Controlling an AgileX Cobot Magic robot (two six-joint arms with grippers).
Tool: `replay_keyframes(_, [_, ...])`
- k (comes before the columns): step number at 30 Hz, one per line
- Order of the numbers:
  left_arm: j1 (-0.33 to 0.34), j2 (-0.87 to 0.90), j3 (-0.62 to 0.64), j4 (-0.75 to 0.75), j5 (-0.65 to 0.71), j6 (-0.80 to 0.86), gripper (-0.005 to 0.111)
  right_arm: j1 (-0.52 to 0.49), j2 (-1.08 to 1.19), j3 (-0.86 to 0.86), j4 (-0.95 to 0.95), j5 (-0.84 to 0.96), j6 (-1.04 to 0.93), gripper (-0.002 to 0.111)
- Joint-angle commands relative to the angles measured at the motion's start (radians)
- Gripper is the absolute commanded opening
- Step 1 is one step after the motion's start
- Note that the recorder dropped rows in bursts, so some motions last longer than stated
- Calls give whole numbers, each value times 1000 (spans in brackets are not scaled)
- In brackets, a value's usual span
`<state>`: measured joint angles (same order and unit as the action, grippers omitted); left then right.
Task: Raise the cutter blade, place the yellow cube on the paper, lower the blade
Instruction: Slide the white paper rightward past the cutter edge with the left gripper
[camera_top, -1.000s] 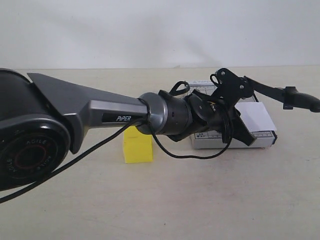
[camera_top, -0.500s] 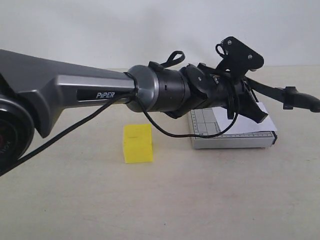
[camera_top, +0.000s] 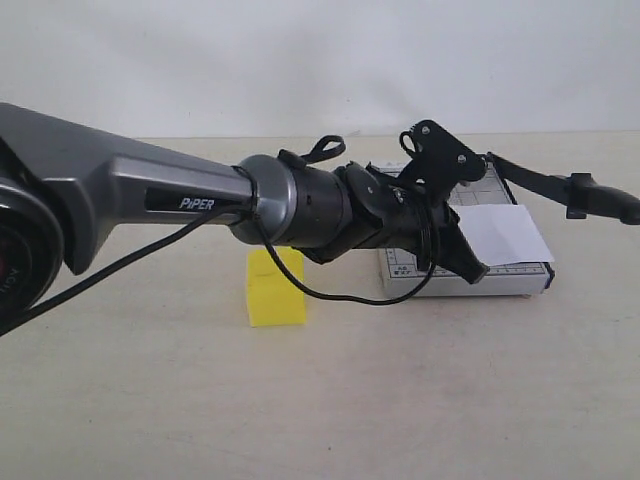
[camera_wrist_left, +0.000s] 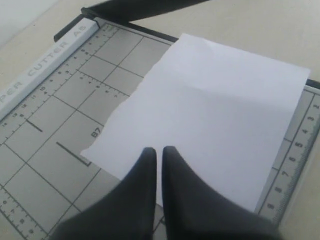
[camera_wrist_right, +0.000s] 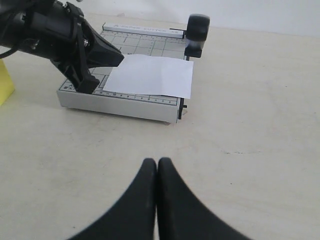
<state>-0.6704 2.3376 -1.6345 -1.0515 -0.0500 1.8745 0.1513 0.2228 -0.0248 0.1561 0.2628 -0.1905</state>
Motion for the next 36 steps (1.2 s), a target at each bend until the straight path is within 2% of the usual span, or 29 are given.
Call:
replay_keyframes(1, [1, -9, 7, -3, -29, 4, 4, -2, -4, 5, -5, -5, -3, 1])
replay_keyframes(30, [-2, 52, 5, -6, -55, 2, 4, -2, -4, 5, -5, -5, 1, 1])
replay_keyframes(36, [-27, 61, 5, -6, -63, -5, 4, -2, -4, 5, -5, -5, -2, 1])
